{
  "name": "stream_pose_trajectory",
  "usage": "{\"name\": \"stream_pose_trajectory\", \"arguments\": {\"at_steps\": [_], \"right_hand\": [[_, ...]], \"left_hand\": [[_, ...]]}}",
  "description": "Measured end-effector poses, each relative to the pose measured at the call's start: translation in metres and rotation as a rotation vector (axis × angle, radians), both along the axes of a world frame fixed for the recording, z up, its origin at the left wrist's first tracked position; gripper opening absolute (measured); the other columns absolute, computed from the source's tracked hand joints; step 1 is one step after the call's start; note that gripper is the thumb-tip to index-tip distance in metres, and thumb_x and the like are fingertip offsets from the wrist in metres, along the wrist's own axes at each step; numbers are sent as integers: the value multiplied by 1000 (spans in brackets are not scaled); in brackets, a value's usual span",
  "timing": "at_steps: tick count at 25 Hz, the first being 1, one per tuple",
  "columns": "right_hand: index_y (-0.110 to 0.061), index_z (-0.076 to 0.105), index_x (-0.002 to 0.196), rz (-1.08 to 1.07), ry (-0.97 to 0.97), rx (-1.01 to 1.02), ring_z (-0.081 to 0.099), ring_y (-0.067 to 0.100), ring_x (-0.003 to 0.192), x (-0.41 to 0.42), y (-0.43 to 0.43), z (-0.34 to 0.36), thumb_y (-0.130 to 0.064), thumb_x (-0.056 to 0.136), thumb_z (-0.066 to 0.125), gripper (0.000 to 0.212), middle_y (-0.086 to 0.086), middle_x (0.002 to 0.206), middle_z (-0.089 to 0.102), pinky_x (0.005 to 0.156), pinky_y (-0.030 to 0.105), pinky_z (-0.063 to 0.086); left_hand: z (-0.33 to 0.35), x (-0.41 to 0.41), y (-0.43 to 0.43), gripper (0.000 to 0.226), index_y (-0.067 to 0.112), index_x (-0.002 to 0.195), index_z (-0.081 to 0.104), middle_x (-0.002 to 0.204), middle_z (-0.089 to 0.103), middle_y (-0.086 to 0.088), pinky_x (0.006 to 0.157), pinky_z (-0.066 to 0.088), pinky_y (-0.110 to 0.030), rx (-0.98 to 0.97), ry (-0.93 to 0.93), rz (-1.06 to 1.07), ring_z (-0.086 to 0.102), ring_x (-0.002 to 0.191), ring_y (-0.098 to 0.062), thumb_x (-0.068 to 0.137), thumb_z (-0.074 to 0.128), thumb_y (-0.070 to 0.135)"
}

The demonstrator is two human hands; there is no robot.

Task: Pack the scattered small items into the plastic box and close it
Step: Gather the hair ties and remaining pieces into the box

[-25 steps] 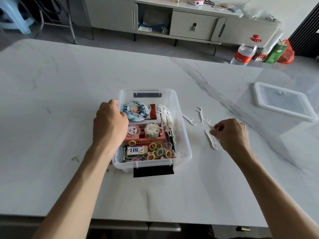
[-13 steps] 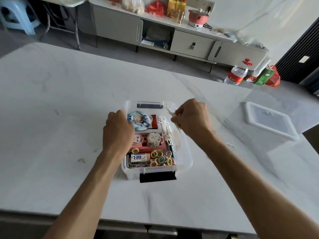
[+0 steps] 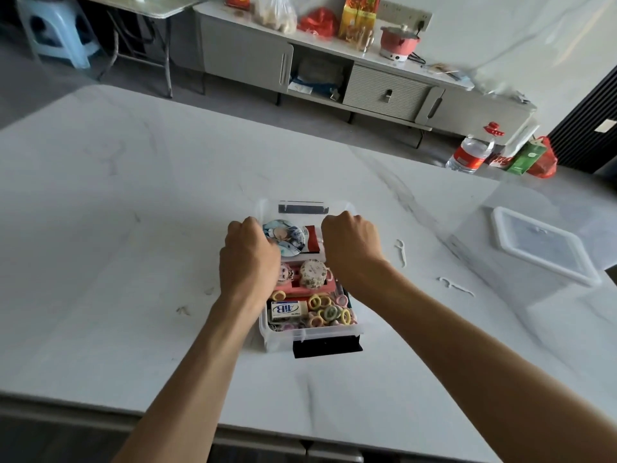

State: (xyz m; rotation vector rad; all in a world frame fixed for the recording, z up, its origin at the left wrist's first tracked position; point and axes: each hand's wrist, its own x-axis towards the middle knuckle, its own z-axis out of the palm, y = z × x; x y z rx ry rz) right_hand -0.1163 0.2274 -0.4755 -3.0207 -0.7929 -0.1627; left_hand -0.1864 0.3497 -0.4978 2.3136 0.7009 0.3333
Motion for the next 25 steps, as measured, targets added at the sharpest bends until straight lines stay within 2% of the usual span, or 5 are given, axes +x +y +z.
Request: {"name": "stream_pose_trajectory", "arguments": {"at_steps": [4, 8, 12, 15, 25], "right_hand": [[-16, 70, 106, -137, -86, 454, 69, 23, 88, 18, -85, -6, -4, 88, 55, 27, 5, 105, 72, 76, 29, 52], [-7, 57, 124, -650, 204, 134, 53, 40, 114, 31, -204, -40, -22, 88, 66, 40, 22, 125, 56, 91, 41, 45], [-8, 66, 95, -656, 209, 179, 60, 38, 88, 16, -215, -65, -17, 89, 61, 12, 21, 99, 65, 73, 40, 49], [-8, 68, 75, -641, 265, 182, 60, 35, 71, 16, -199, -67, -15, 85, 60, 15, 18, 79, 66, 61, 36, 48], [-11, 56, 67, -605, 281, 35, 59, 35, 77, 10, -168, -66, -28, 83, 71, 28, 10, 72, 57, 57, 31, 40]], "left_hand": [[-1, 1, 0, 23, 0, 114, 57, 113, 59, -21, 80, 45, -41, 18, 17, -6, 58, 99, -35, 94, 49, 9], [-1, 3, -2, 15, -2, 102, 55, 107, 57, -22, 71, 35, -36, 40, 39, 14, 49, 85, -31, 94, 46, 8], [-1, 5, -4, 15, -3, 101, 54, 106, 56, -23, 70, 32, -36, 40, 32, 30, 41, 81, -27, 93, 46, 7], [-2, 6, -4, 16, -4, 102, 53, 105, 56, -23, 69, 32, -35, 43, 26, 32, 42, 81, -27, 93, 46, 6], [-2, 6, -3, 16, -5, 102, 53, 104, 55, -23, 68, 31, -35, 37, 29, 29, 41, 80, -27, 93, 45, 6]]}}
